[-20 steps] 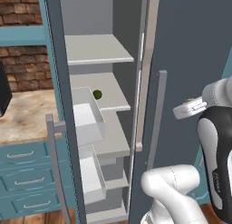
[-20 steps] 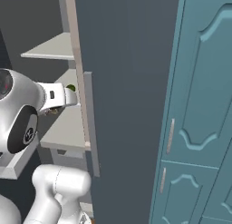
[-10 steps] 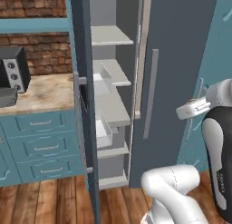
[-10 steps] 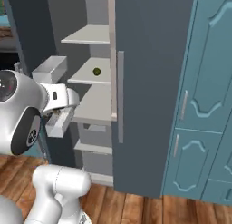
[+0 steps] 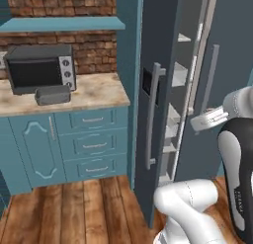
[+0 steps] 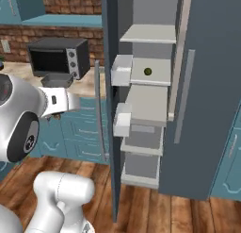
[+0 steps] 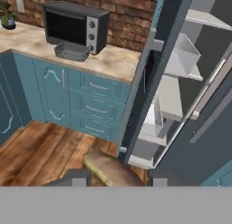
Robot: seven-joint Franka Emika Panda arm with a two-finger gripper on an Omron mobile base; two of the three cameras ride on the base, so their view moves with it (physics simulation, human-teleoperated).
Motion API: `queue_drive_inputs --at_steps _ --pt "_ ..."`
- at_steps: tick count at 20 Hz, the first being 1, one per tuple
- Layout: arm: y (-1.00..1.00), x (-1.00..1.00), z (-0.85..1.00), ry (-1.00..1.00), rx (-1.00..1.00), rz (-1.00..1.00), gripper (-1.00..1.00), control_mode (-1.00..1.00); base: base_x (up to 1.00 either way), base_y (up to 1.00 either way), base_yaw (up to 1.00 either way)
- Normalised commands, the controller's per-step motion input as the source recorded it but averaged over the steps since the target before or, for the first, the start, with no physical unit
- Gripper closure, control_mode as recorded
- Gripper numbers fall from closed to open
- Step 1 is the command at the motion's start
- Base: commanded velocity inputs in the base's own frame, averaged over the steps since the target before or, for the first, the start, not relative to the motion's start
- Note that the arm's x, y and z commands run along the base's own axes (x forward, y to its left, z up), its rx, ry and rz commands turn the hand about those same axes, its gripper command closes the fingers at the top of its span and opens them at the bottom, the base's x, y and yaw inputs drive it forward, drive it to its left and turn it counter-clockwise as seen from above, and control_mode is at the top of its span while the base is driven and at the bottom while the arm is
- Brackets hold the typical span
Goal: Take the lime and mushroom out of the freezer and place them in the tupperware container on the counter. Then put the tupperware containing the vegetables back in the freezer.
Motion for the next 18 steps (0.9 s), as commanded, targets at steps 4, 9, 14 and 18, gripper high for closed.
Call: queue_drive_inputs --at_steps 4,9,14,18 --pt "0.00 0.00 0.00 0.00 0.00 0.00 1.00 1.00 0.63 1.00 -0.09" --pt "0.00 0.00 0.00 0.00 0.00 0.00 1.00 1.00 0.90 1.00 -0.11" --pt "0.00 0.00 0.00 0.00 0.00 0.00 1.00 1.00 0.98 1.00 -0.10" --pt "0.00 0.00 0.00 0.00 0.00 0.00 1.00 1.00 1.00 0.99 -0.08"
